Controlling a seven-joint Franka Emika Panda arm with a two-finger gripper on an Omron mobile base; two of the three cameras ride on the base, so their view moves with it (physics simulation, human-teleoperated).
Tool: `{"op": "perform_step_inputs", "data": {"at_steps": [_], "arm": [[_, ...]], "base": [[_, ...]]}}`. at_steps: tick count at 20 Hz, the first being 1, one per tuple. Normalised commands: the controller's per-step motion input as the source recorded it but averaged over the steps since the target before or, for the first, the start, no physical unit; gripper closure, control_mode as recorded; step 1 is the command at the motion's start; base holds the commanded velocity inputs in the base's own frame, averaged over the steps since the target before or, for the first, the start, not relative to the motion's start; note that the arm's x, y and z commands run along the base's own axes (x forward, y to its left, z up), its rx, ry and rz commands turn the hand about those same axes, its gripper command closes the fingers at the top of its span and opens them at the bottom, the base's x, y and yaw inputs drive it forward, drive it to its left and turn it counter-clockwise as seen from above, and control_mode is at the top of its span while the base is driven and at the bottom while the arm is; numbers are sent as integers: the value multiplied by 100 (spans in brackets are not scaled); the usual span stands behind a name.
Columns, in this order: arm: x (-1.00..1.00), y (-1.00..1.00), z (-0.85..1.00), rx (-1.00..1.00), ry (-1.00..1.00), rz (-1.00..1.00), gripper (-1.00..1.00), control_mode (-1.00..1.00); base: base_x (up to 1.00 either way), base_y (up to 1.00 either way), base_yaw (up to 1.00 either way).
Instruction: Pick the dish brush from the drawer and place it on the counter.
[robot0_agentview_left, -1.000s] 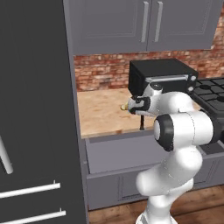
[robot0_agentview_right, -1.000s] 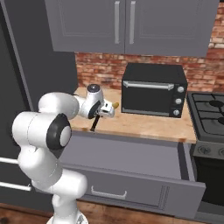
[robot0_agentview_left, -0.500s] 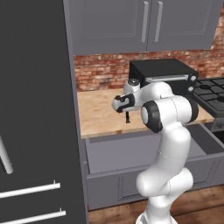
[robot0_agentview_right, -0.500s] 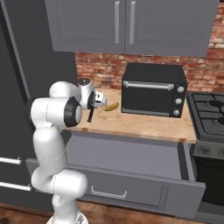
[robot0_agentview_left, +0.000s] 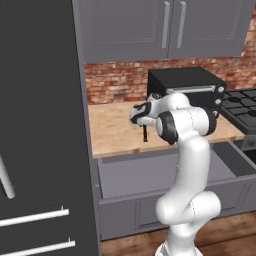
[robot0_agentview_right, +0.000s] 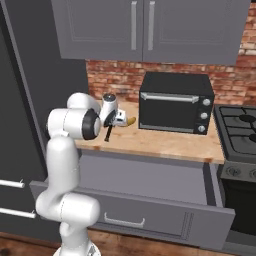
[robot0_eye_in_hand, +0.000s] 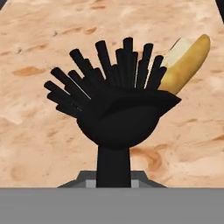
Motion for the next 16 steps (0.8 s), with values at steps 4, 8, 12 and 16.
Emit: {"op": "perform_step_inputs", "data": {"at_steps": [4,8,12,16], "arm": [[4,-30,-64,12,0,0,100,-100],[19,-19,-45,9,0,0,100,-100],[63,-2,-19,4,4,0,100,-100],[42,-1,-1,6,0,0,-100,-100]], "base": [[0,0,0],[0,0,0],[0,0,0],[0,0,0]]}}
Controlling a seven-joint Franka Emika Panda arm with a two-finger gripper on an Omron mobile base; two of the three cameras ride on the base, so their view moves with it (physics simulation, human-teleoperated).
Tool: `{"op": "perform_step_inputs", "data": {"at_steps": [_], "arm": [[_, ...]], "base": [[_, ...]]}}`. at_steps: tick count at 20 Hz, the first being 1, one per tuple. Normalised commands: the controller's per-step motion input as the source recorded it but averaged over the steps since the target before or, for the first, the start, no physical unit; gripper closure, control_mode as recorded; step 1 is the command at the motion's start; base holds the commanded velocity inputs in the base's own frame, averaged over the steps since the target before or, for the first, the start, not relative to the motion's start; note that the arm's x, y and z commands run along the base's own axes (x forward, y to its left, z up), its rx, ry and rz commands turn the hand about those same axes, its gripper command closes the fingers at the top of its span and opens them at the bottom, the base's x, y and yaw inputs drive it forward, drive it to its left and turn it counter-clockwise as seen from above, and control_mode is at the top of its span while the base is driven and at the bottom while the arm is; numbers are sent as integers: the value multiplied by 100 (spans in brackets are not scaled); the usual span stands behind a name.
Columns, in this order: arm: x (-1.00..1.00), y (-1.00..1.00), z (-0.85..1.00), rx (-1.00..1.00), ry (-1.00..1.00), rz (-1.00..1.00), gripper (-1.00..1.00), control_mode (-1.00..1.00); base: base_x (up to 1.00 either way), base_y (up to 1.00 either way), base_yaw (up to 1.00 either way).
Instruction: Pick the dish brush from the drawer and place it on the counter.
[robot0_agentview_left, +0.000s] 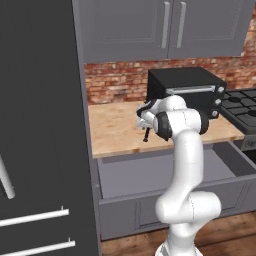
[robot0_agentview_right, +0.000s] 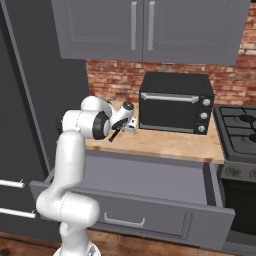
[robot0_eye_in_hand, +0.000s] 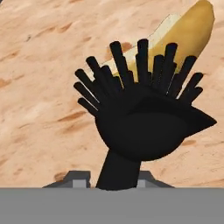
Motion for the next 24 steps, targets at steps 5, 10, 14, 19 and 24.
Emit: {"op": "perform_step_inputs", "data": {"at_steps": [5,10,14,19,24], "arm": [[1,-29,10,9,1,0,-100,-100],[-23,-40,20,6,4,-1,-100,-100],[-85,-38,56,3,0,0,-100,-100],[-100,-27,43,0,-1,0,-100,-100],[-100,-18,3,0,-23,0,-100,-100]], "base": [[0,0,0],[0,0,0],[0,0,0],[0,0,0],[0,0,0]]}}
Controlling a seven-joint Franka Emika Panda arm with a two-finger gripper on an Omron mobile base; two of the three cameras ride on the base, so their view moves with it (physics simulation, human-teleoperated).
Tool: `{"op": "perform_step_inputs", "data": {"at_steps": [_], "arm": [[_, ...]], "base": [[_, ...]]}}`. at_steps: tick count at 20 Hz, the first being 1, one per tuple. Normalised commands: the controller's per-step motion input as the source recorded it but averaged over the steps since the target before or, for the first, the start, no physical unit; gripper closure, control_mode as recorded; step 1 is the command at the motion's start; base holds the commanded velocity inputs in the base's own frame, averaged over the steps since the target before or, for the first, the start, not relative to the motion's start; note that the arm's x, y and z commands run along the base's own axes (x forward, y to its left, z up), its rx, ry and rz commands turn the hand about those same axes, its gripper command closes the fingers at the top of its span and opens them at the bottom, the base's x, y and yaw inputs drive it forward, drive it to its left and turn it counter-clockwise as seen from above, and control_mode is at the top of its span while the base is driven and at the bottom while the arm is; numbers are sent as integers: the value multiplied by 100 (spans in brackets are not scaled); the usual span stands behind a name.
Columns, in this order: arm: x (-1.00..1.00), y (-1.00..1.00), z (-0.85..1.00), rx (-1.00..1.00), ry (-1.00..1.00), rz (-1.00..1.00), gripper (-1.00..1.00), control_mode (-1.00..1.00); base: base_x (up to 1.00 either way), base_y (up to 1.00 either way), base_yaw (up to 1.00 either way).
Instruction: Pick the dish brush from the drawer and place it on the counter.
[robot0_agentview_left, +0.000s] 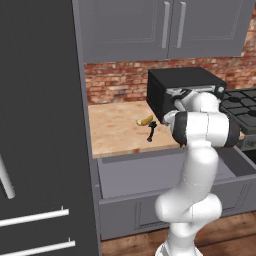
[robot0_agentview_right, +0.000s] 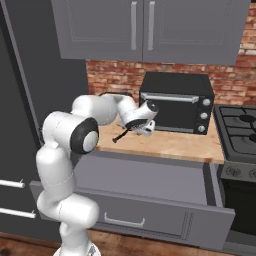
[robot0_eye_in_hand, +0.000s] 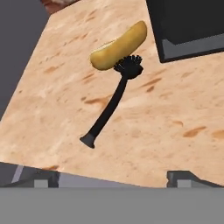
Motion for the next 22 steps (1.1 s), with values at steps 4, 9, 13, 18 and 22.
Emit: {"op": "perform_step_inputs", "data": {"at_steps": [4,9,13,18,22], "arm": [[-100,-2,0,-2,-32,0,-100,-100],[-100,2,36,-17,-32,3,-100,-100],[-100,14,93,-35,-13,12,-100,-100],[-100,38,98,-57,0,22,-100,-100],[-100,56,75,-66,0,24,-100,-100]], "base": [[0,0,0],[0,0,0],[0,0,0],[0,0,0],[0,0,0]]}}
